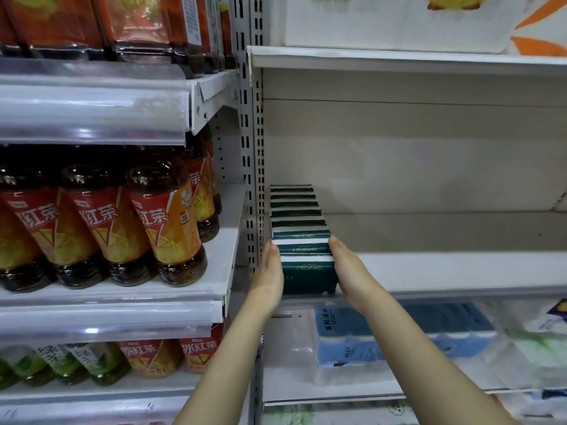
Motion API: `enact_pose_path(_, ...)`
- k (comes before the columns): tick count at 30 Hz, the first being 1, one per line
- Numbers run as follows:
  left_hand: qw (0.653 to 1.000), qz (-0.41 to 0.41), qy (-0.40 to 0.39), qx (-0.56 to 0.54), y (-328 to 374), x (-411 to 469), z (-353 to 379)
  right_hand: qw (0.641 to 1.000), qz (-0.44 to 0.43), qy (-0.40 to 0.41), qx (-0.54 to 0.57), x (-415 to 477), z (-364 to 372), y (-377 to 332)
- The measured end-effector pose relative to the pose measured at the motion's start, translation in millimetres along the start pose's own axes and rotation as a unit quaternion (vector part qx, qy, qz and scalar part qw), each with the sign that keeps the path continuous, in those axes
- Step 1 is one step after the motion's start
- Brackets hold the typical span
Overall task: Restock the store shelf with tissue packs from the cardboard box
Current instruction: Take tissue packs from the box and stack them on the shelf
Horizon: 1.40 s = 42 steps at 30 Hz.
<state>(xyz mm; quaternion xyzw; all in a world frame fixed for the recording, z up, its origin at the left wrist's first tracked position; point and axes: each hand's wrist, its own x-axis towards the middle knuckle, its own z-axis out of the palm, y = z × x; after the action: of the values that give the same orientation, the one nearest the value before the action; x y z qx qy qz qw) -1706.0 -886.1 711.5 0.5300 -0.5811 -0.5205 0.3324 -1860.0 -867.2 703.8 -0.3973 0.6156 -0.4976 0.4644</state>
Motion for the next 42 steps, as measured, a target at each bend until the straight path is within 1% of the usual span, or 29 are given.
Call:
enact_pose_path(7, 1.000, 0.020, 0.012, 0.006, 11, -14, -2, 0.998, -0.010, 0.035, -0.051, -16, 2, -19)
enact_pose_path(9, 0.998, 0.046, 0.030, 0.013, 16, -18, -5, 0.995, -0.046, 0.066, -0.052, -24, -1, -28)
enact_pose_path(11, 0.994, 0.097, 0.050, 0.028, 19, -21, -7, 0.986, -0.110, 0.122, -0.023, -33, -6, -36)
enact_pose_path(13, 0.988, 0.138, 0.058, 0.050, 22, -22, -6, 0.978, -0.143, 0.149, 0.011, -41, -14, -40)
enact_pose_path(15, 0.980, 0.170, 0.069, 0.074, 26, -25, -3, 0.975, -0.168, 0.144, 0.025, -49, -19, -45)
enact_pose_path(17, 0.966, 0.221, 0.096, 0.090, 33, -35, 6, 0.973, -0.186, 0.133, 0.036, -57, -25, -46)
enact_pose_path(19, 0.949, 0.284, 0.116, 0.072, 39, -48, 19, 0.972, -0.198, 0.119, 0.054, -68, -35, -44)
enact_pose_path(21, 0.936, 0.328, 0.107, 0.061, 44, -61, 36, 0.971, -0.206, 0.101, 0.072, -83, -48, -40)
enact_pose_path(24, 0.927, 0.364, 0.066, 0.058, 43, -81, 68, 0.972, -0.208, 0.087, 0.071, -114, -73, -22)
enact_pose_path(26, 0.932, 0.355, 0.043, 0.054, 40, -95, 93, 0.973, -0.204, 0.091, 0.057, -132, -93, -5)
enact_pose_path(30, 0.954, 0.299, -0.007, 0.031, 25, -125, 141, 0.977, -0.169, 0.105, 0.079, -160, -137, 28)
enact_pose_path(33, 0.969, 0.243, -0.034, 0.011, 1, -141, 169, 0.981, -0.134, 0.098, 0.097, -180, -166, 54)
enact_pose_path(38, 0.987, 0.155, -0.040, 0.000, -42, -162, 199, 0.990, -0.088, 0.080, 0.076, -203, -199, 93)
enact_pose_path(42, 0.994, 0.104, -0.035, -0.007, -78, -177, 208, 0.994, -0.035, 0.061, 0.078, -214, -205, 132)
